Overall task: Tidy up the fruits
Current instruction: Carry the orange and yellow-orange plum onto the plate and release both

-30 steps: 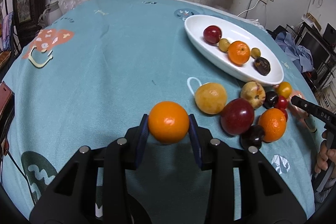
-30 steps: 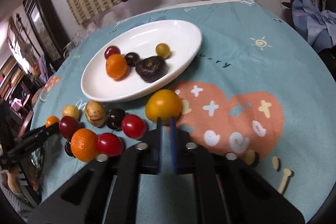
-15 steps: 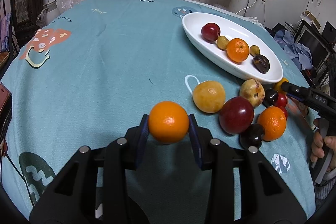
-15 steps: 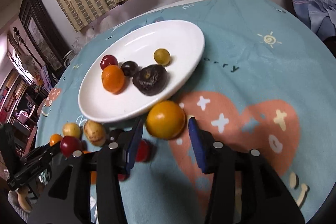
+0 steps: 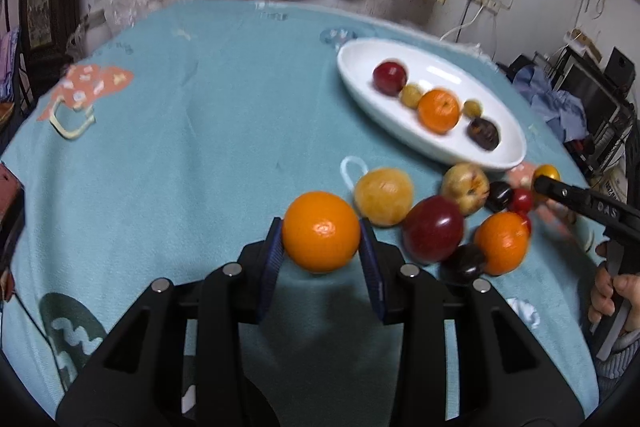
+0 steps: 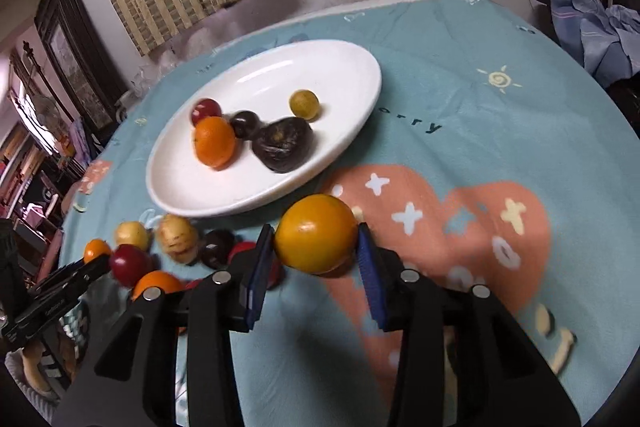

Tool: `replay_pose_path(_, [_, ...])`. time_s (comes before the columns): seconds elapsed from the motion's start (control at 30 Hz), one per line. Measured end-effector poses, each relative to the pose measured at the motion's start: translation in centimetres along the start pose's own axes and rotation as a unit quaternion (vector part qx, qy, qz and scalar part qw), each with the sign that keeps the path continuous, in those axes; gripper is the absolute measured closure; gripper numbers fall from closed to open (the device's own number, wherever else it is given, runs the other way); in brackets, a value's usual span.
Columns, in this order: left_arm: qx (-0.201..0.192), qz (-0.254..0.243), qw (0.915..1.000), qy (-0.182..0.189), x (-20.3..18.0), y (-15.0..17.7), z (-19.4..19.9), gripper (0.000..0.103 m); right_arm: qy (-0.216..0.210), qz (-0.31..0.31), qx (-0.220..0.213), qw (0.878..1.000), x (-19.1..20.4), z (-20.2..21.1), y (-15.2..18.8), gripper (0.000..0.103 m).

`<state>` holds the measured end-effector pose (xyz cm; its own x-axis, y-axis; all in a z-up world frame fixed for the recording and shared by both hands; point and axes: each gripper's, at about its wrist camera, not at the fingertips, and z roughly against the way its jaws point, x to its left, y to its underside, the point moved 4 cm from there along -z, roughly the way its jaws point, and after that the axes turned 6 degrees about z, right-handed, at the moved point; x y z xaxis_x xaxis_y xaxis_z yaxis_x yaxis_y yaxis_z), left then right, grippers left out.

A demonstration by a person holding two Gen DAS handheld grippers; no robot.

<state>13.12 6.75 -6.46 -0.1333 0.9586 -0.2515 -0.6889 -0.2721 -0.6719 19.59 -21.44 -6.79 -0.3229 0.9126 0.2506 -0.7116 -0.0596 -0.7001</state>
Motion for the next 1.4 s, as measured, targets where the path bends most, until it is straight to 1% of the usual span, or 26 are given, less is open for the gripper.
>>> replay_pose_path(0.1, [-0.018,-0.007,0.9998,0.006,-1.2,-1.3,0.9,0.065,-0.004,0.007,-0.041,0.999,0.8,2.6,-1.1,0.062])
replay_pose_path(0.17, [-0.017,-0.012,0.9996,0.019,-2.5,-3.0,0.7,0.065,-0.007,0.008,-0.053,0.999,1.2,3.3,-2.4,0.061])
replay_pose_path(0.27, [-0.027,-0.029,0.999,0.023,-4.8,-5.9,-0.1,0.065,-0.013,0.008,-0.047,0.999,1.5,2.5,-4.8,0.061])
replay_pose_path(0.3, [-0.03,-0.032,0.9988,0.024,-5.7,-7.0,-0.8,0.065,-0.016,0.009,-0.039,0.999,1.7,1.6,-5.7,0.061])
replay_pose_path(0.37, [-0.03,-0.029,0.9987,0.029,-6.7,-8.1,-1.9,0.065,-0.025,0.01,-0.025,0.999,2.0,-0.2,-6.6,0.061])
replay_pose_path(0.4, [-0.027,-0.027,0.9987,0.035,-7.1,-8.4,-2.6,0.065,-0.029,0.008,-0.021,0.999,2.1,-0.8,-6.7,0.061])
replay_pose_path(0.47, [-0.017,-0.024,0.9986,0.043,-7.9,-8.7,-4.1,0.064,-0.056,0.002,0.0,0.998,2.7,-2.6,-6.3,0.06])
replay_pose_path(0.5, [-0.017,-0.024,0.9986,0.045,-8.1,-8.7,-4.6,0.061,-0.07,-0.002,0.014,0.997,3.0,-3.6,-5.8,0.06])
replay_pose_path(0.53, [-0.018,-0.023,0.9986,0.044,-8.1,-8.7,-5.0,0.049,-0.07,-0.005,0.028,0.997,3.0,-4.5,-5.5,0.047])
replay_pose_path(0.57, [-0.019,-0.021,0.9987,0.043,-8.1,-8.8,-5.3,0.042,-0.065,-0.005,0.031,0.997,2.8,-4.8,-5.4,0.04])
replay_pose_path(0.67, [-0.011,-0.01,0.9979,0.064,-7.7,-8.9,-5.3,0.042,-0.059,-0.018,0.005,0.998,1.7,-4.2,-6.1,0.039])
replay_pose_path(0.73, [-0.017,-0.004,0.9978,0.064,-7.0,-9.0,-4.6,0.042,-0.066,-0.033,-0.009,0.997,1.1,-3.0,-6.4,0.039])
replay_pose_path(0.8, [-0.03,0.002,0.9981,0.054,-6.1,-9.0,-3.5,0.037,-0.071,-0.039,-0.023,0.996,0.8,-1.4,-6.4,0.039])
replay_pose_path(0.83, [-0.04,0.005,0.9982,0.044,-5.4,-8.8,-2.8,0.03,-0.069,-0.043,-0.031,0.996,0.8,-0.3,-6.3,0.039])
replay_pose_path(0.87, [-0.048,0.006,0.9983,0.032,-4.8,-8.4,-2.1,0.027,-0.067,-0.046,-0.036,0.996,0.8,0.4,-6.1,0.038])
replay_pose_path(0.93, [-0.049,0.008,0.9987,0.014,-3.6,-7.2,-1.2,0.025,-0.066,-0.055,-0.051,0.995,0.8,2.1,-5.4,0.029])
replay_pose_path(0.97, [-0.049,0.009,0.9987,0.008,-3.1,-6.5,-0.9,0.022,-0.067,-0.061,-0.057,0.994,0.8,2.7,-4.8,0.028])
replay_pose_path(1.07, [-0.029,0.018,0.9993,-0.015,-1.4,-4.0,-1.0,0.021,-0.078,-0.074,-0.054,0.993,0.8,3.5,-2.9,0.027])
replay_pose_path(1.13, [-0.022,0.026,0.9994,-0.011,-0.9,-3.4,-1.0,0.021,-0.081,-0.08,-0.038,0.993,0.7,3.4,-1.7,0.027])
replay_pose_path(1.2, [-0.026,0.029,0.9992,-0.003,-0.9,-3.3,-0.8,0.021,-0.082,-0.083,-0.029,0.993,0.6,3.2,-1.0,0.027])
replay_pose_path(1.27, [-0.028,0.022,0.9993,0.001,-1.2,-3.2,-0.7,0.02,-0.084,-0.085,-0.023,0.993,0.6,2.9,-1.0,0.027])
replay_pose_path(1.4, [-0.01,0.004,0.9998,0.016,-2.1,-2.7,-1.6,0.02,-0.082,-0.082,-0.013,0.993,0.6,2.6,-1.1,0.027])
